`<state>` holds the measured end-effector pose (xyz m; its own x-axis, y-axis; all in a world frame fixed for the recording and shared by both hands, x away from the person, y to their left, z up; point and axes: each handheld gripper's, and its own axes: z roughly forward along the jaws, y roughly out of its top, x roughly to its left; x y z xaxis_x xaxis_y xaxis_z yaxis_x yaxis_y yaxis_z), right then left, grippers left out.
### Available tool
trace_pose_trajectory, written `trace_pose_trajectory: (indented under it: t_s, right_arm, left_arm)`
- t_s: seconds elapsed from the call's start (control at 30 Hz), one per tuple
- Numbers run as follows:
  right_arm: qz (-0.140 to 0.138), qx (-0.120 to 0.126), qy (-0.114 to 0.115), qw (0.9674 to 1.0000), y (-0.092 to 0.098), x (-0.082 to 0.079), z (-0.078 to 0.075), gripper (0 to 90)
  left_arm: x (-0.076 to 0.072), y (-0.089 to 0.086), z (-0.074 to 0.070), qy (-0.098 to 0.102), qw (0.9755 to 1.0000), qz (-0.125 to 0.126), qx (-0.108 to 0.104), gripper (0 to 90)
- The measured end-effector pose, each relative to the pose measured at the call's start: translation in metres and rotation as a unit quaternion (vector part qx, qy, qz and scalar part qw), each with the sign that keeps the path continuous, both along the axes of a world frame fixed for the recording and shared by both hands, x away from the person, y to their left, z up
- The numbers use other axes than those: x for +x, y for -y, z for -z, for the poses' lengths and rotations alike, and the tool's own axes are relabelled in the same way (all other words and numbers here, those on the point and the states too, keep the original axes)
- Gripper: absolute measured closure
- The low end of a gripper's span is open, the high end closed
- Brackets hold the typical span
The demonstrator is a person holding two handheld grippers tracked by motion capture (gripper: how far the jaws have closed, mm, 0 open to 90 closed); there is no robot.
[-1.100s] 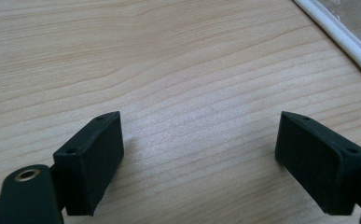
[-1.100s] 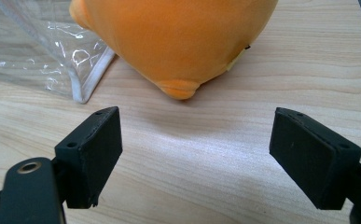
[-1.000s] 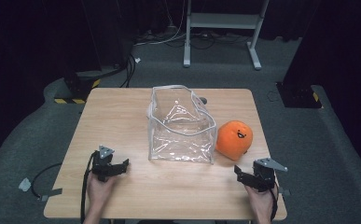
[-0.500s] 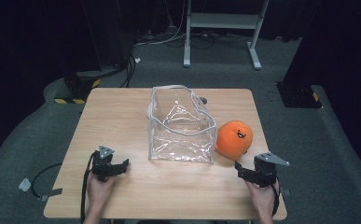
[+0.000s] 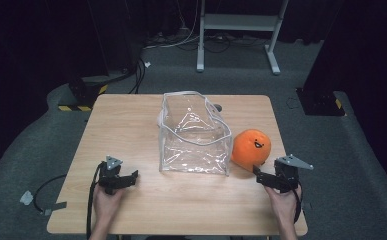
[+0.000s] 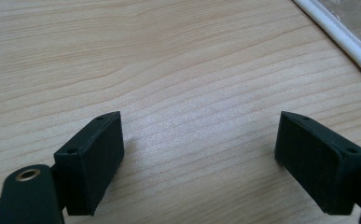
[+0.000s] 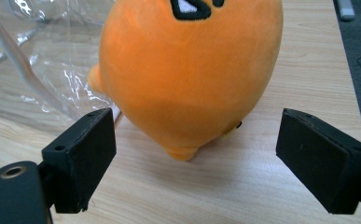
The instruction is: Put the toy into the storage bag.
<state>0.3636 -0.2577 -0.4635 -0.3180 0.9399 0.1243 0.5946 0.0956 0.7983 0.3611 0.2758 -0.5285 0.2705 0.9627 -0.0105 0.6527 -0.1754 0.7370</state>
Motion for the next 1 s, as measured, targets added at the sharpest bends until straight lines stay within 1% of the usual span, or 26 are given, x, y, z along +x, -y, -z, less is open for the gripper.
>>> trace_pose_trajectory:
  t_s: [0.03, 0.13, 0.23, 0.43, 0.63, 0.7, 0.9, 0.93, 1.0]
  right_arm:
    - [0.0, 0.005, -0.001, 1.0, 0.0, 0.001, -0.001, 12.0]
    - [0.0, 0.007, 0.003, 1.0, 0.002, 0.004, -0.004, 11.9]
    - [0.004, 0.015, 0.007, 0.9999, 0.006, 0.007, -0.007, 11.2]
    - [0.006, 0.022, 0.016, 0.9996, 0.011, 0.012, -0.014, 10.7]
    - [0.008, 0.031, 0.012, 0.9994, 0.013, 0.02, -0.017, 10.6]
    - [0.008, 0.028, 0.007, 0.9995, 0.012, 0.025, -0.018, 10.6]
    - [0.004, 0.029, 0.018, 0.9994, 0.009, 0.032, -0.024, 10.5]
    - [0.001, 0.03, 0.011, 0.9995, 0.008, 0.037, -0.025, 10.2]
    - [0.0, 0.032, 0.008, 0.9994, 0.007, 0.04, -0.024, 10.0]
  left_arm:
    - [0.0, 0.0, 0.0, 0.0, 1.0, 0.0, 0.0, 15.6]
    - [0.0, 0.0, 0.0, 0.0, 1.0, 0.0, 0.0, 15.6]
    - [0.0, 0.0, 0.0, 0.0, 1.0, 0.0, 0.0, 15.6]
    - [0.0, 0.0, 0.0, 0.0, 1.0, -0.001, -0.001, 15.6]
    - [0.0, 0.0, 0.0, 0.0, 1.0, 0.0, 0.0, 15.6]
    - [0.0, 0.0, 0.0, -0.002, 1.0, 0.001, 0.002, 15.6]
    - [0.0, 0.0, 0.0, -0.002, 1.0, 0.001, 0.002, 15.6]
    - [0.0, 0.0, 0.0, -0.002, 1.0, 0.001, 0.002, 15.6]
    - [0.0, 0.0, 0.0, -0.002, 1.0, 0.001, 0.003, 15.6]
